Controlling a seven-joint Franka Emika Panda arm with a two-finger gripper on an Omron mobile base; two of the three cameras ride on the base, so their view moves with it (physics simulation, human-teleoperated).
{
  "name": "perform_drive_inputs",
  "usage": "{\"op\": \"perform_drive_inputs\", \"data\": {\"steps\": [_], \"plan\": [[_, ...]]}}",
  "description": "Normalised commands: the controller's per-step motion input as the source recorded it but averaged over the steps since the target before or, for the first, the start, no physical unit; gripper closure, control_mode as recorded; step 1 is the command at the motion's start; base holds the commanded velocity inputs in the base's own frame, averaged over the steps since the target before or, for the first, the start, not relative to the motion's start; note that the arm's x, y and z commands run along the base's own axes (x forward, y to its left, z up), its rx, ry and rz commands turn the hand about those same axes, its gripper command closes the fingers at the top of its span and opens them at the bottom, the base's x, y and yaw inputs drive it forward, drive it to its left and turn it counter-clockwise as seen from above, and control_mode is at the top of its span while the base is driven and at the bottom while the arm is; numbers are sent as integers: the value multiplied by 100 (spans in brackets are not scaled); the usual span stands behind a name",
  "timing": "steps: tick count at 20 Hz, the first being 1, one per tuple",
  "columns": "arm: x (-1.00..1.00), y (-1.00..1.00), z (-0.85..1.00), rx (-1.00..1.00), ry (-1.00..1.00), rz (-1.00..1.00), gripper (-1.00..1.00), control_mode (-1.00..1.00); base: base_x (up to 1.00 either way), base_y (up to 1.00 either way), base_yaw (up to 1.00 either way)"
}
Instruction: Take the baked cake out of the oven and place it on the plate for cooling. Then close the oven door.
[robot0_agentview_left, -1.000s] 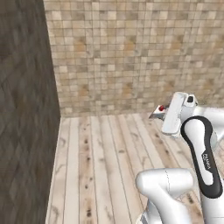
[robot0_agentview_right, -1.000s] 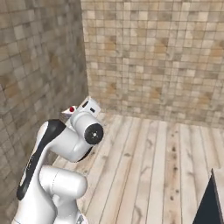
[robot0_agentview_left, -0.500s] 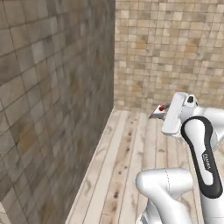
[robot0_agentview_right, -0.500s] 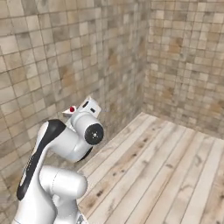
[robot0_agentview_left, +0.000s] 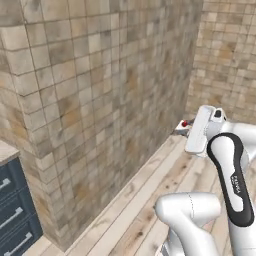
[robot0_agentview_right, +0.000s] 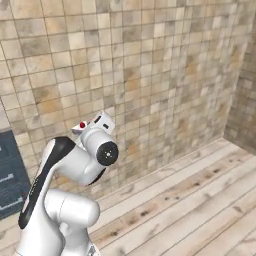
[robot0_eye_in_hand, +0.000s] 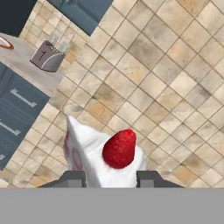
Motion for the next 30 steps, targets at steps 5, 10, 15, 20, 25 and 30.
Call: {"op": "perform_drive_inputs", "data": {"steps": [5, 10, 15, 20, 25, 30], "plan": [[0, 0, 0, 0, 0, 0, 100, 100, -27, -10, 51], [0, 0, 0, 0, 0, 0, 100, 100, 0, 13, 35], [0, 0, 0, 0, 0, 0, 100, 100, 0, 32, 28], [0, 0, 0, 0, 0, 0, 100, 100, 4, 45, 26], [0, 0, 0, 0, 0, 0, 100, 100, 25, 56, 24], [0, 0, 0, 0, 0, 0, 100, 100, 45, 65, 21]]}}
